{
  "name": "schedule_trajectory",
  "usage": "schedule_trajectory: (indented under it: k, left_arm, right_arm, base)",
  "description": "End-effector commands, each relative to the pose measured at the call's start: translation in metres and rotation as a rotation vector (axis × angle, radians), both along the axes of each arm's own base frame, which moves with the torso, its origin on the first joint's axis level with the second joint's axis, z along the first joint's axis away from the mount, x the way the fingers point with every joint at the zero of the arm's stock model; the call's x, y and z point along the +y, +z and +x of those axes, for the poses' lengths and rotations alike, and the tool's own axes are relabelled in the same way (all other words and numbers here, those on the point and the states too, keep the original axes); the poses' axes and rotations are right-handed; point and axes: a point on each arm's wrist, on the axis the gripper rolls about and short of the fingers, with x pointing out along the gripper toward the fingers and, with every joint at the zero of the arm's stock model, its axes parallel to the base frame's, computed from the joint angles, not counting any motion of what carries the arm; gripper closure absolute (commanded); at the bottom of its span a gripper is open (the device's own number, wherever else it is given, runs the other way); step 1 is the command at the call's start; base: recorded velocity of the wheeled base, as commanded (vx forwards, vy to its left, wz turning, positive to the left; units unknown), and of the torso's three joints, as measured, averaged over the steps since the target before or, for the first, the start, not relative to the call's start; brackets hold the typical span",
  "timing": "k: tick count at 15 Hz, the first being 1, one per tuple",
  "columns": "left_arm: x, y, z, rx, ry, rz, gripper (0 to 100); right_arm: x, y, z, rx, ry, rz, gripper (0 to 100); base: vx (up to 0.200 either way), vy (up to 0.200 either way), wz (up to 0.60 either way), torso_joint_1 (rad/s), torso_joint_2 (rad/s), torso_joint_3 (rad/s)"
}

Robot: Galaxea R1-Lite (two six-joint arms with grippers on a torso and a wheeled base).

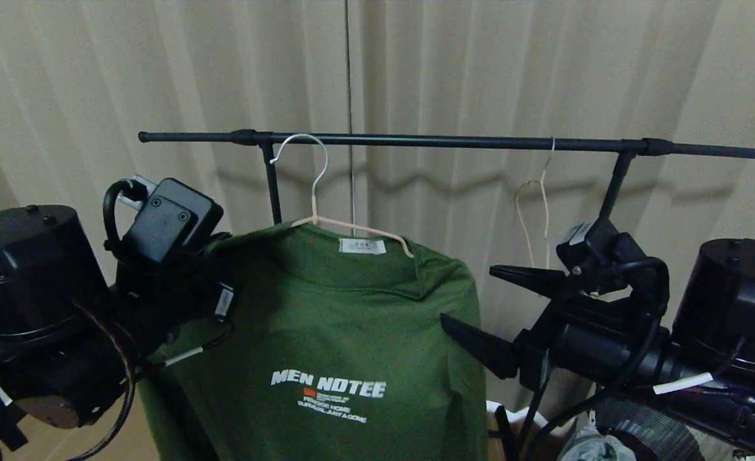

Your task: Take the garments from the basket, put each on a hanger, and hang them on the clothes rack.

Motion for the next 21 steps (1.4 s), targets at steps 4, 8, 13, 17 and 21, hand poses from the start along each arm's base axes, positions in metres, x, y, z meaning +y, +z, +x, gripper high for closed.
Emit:
schedule_trajectory:
  k: [4,8,13,17,21]
  left_arm:
    - [-0.014,-0.014,0.012,-0.012,0.0,-0.025,100]
    - [-0.023,-0.012,0.003,-0.019,-0.05,-0.03,100]
    - [-0.022,-0.015,-0.021,-0.011,-0.106,-0.021,100]
    - [-0.025,-0.014,-0.038,-0.017,-0.163,-0.03,100]
    - [-0.019,-0.017,-0.046,-0.012,-0.17,-0.019,100]
  right_arm:
    - [0.003,0.003,0.004,-0.022,0.013,-0.003,0]
    - [0.015,0.011,0.018,-0.098,0.021,-0.033,0]
    - [0.024,0.006,0.047,-0.149,-0.008,-0.103,0]
    - [0.031,-0.001,0.062,-0.142,-0.018,-0.119,0]
    - [0.027,0.004,0.069,-0.158,-0.044,-0.108,0]
  base:
    - [0.0,0.0,0.0,0.0,0.0,0.0]
    - [0.0,0.0,0.0,0.0,0.0,0.0]
    - [0.0,0.0,0.0,0.0,0.0,0.0]
    - [0.0,0.0,0.0,0.0,0.0,0.0]
    - [0.0,0.0,0.0,0.0,0.0,0.0]
